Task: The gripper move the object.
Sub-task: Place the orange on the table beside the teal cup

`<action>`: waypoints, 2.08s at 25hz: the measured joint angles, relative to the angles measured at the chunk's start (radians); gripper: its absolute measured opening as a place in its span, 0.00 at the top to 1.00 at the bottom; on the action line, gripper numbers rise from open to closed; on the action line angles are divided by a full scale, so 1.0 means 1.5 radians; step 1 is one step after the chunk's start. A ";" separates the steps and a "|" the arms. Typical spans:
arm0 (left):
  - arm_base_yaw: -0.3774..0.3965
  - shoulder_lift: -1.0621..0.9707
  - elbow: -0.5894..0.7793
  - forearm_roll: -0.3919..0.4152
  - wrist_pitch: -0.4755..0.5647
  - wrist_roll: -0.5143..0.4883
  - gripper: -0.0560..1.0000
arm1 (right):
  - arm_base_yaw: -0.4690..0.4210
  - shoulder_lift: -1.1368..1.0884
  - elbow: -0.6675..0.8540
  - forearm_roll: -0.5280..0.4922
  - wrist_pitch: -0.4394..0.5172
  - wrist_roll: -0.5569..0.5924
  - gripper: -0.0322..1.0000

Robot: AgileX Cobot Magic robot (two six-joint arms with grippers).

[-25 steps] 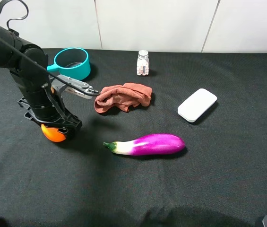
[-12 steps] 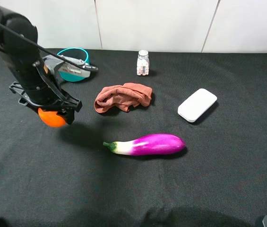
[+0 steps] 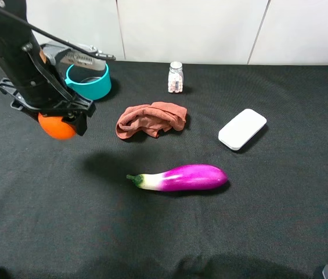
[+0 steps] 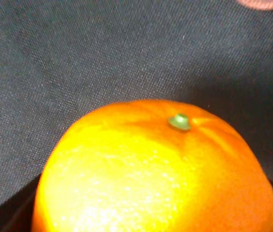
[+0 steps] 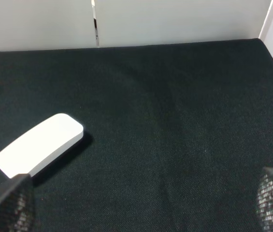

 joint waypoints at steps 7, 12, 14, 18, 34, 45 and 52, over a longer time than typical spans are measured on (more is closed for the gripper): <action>0.000 -0.055 -0.020 0.000 0.034 0.000 0.23 | 0.000 0.000 0.000 0.000 0.000 0.000 0.30; 0.000 -0.106 -0.020 0.000 0.054 -0.001 0.23 | 0.000 0.000 0.000 0.000 0.000 0.000 0.30; 0.000 -0.122 -0.020 0.000 0.059 -0.001 0.23 | 0.000 0.000 0.000 0.000 0.000 0.000 0.30; 0.000 -0.129 -0.021 0.001 0.067 -0.001 0.23 | 0.000 0.000 0.000 0.000 0.000 0.000 0.30; 0.000 0.012 -0.267 0.045 0.132 -0.001 0.23 | 0.000 0.000 0.000 0.000 0.000 0.000 0.30; 0.000 0.156 -0.427 0.047 0.149 -0.001 0.23 | 0.000 0.000 0.000 0.000 0.000 0.000 0.30; 0.000 0.221 -0.498 0.049 0.155 -0.001 0.23 | 0.000 0.000 0.000 0.000 0.000 0.000 0.30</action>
